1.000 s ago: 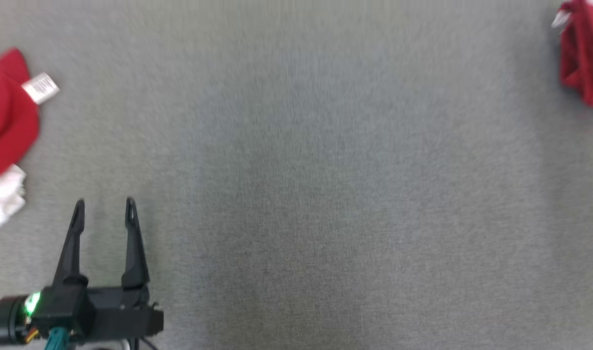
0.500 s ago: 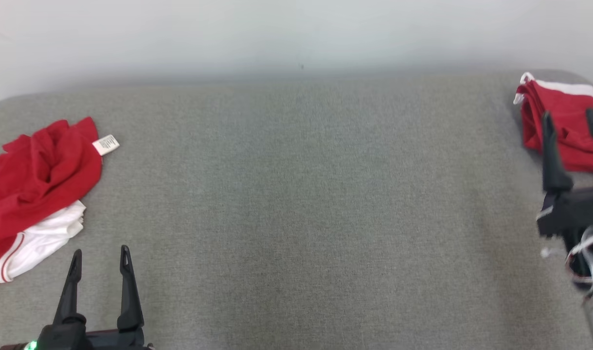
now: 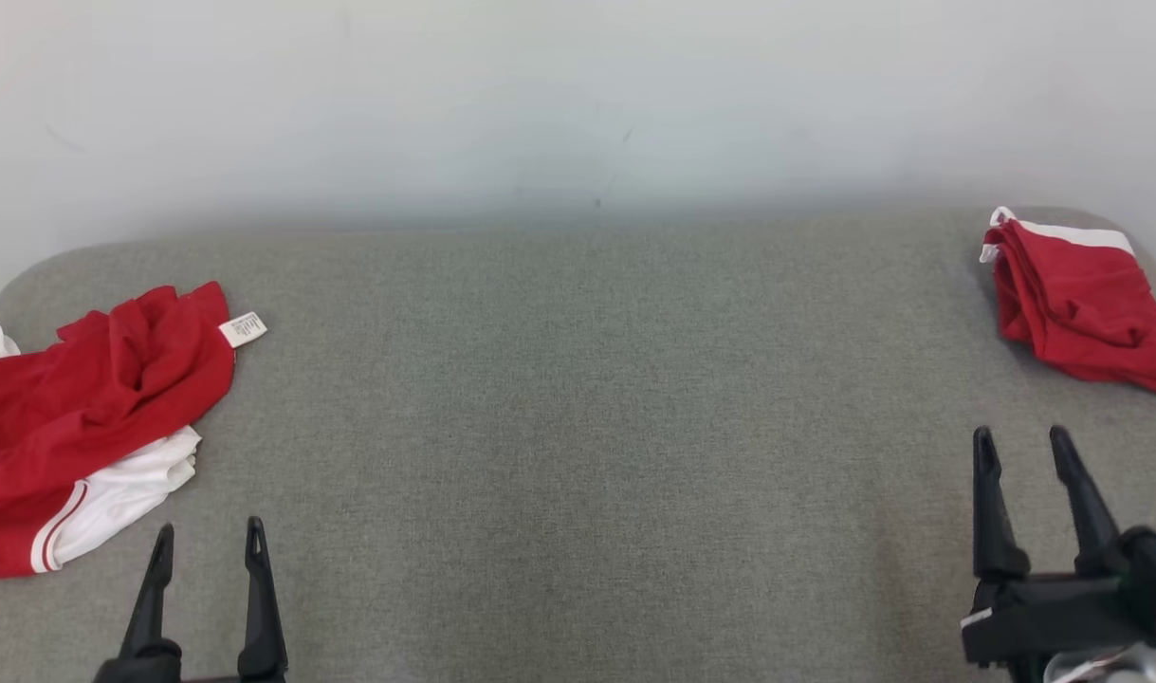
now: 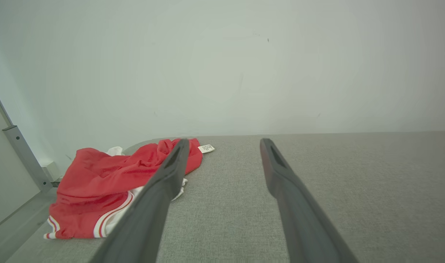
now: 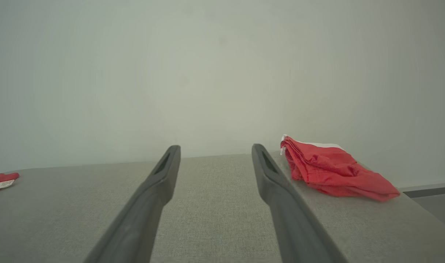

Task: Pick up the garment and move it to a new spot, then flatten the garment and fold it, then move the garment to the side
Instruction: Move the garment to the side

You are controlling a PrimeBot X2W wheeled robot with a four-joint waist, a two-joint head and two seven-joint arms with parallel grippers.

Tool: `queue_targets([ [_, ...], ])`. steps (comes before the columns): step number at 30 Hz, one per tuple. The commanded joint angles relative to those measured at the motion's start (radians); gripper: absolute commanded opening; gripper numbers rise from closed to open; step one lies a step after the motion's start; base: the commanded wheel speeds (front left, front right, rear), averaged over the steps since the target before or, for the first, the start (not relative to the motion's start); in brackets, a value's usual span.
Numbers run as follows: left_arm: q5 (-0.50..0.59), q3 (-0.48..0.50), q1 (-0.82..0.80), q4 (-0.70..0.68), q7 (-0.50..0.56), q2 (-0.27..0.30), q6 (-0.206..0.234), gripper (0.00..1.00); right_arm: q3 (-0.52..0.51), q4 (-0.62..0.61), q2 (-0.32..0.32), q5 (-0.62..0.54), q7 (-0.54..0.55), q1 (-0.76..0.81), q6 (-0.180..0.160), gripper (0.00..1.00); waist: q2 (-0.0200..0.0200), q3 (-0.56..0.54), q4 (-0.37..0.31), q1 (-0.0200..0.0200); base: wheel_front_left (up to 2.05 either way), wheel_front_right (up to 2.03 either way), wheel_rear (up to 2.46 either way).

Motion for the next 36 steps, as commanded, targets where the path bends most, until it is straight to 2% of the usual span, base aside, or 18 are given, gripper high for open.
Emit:
queue_targets([
  [1, 0.006, 0.003, 0.019, 0.007, -0.003, -0.001, 0.002, 1.00, -0.007, -0.008, 0.022, -0.012, -0.005, 0.025, -0.003, 1.00, 0.0001, -0.011, -0.004, 0.0002, 0.00, 0.00, 0.00],
  [5, 0.012, -0.001, 0.034, 0.023, -0.003, -0.002, 0.002, 1.00, -0.019, -0.024, 0.080, -0.061, -0.007, 0.078, -0.003, 1.00, 0.0001, -0.026, -0.005, 0.0002, 0.00, 0.00, 0.00],
  [9, 0.023, -0.010, 0.038, 0.042, -0.003, 0.006, -0.004, 1.00, -0.007, -0.010, 0.098, -0.095, -0.007, 0.106, -0.003, 1.00, 0.0001, -0.034, -0.001, 0.0002, 0.00, 0.00, 0.00],
  [36, 0.045, -0.052, 0.015, 0.135, -0.003, 0.039, 0.015, 1.00, 0.086, -0.001, 0.099, -0.138, -0.008, 0.131, -0.003, 1.00, 0.0001, -0.045, 0.027, 0.0002, 0.00, 0.00, 0.00],
])
